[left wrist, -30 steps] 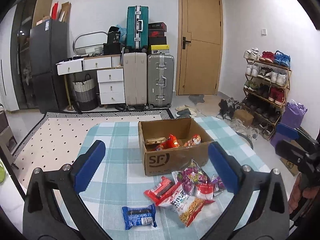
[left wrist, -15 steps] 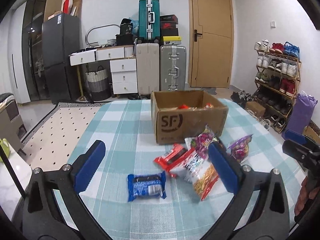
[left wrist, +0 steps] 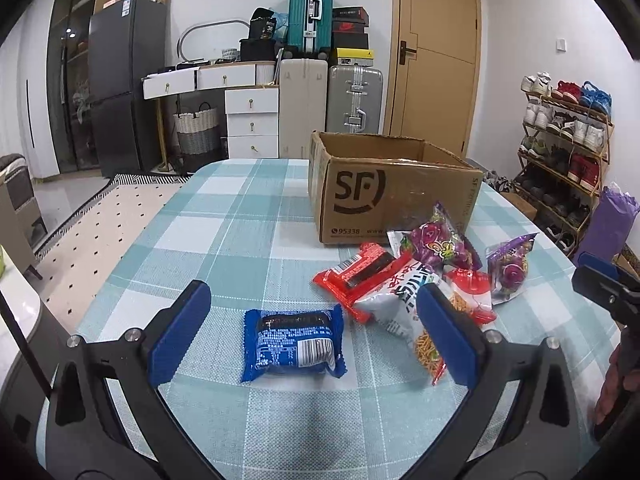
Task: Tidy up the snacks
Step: 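Grasp the purple candy bag with the right gripper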
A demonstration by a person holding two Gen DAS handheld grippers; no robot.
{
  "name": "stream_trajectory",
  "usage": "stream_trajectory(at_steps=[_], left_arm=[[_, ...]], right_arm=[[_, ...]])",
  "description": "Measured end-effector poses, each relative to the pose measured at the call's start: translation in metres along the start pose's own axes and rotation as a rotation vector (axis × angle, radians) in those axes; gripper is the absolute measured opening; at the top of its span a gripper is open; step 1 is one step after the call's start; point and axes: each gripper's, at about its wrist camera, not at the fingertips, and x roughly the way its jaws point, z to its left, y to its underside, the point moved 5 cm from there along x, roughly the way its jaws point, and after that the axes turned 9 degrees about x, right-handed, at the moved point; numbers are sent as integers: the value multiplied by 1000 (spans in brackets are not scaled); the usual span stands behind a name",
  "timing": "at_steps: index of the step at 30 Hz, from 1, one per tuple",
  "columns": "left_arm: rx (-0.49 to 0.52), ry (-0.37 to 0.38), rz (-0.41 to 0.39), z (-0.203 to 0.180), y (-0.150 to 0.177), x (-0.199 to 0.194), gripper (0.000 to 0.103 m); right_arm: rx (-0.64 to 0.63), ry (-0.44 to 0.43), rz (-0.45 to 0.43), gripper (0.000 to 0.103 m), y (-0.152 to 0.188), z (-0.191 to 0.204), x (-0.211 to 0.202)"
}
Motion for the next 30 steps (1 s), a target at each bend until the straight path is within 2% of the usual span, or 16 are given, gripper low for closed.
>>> stream_trajectory(at_steps=[11, 20, 25, 27, 30], left_arm=[[-4, 3, -30, 0, 2, 3, 103], [-8, -14, -29, 3, 3, 4, 103], [18, -27, -44, -2, 3, 1, 103], [21, -30, -46, -2, 3, 1, 103], [18, -32, -43, -1, 3, 1, 103]], right_arm=[[12, 56, 110, 102, 1, -16, 45], [37, 159, 206, 102, -5, -32, 88], [71, 119, 269, 101, -3, -36, 108], [85, 99, 275, 96, -4, -37, 112], [103, 83, 299, 75, -2, -40, 120]])
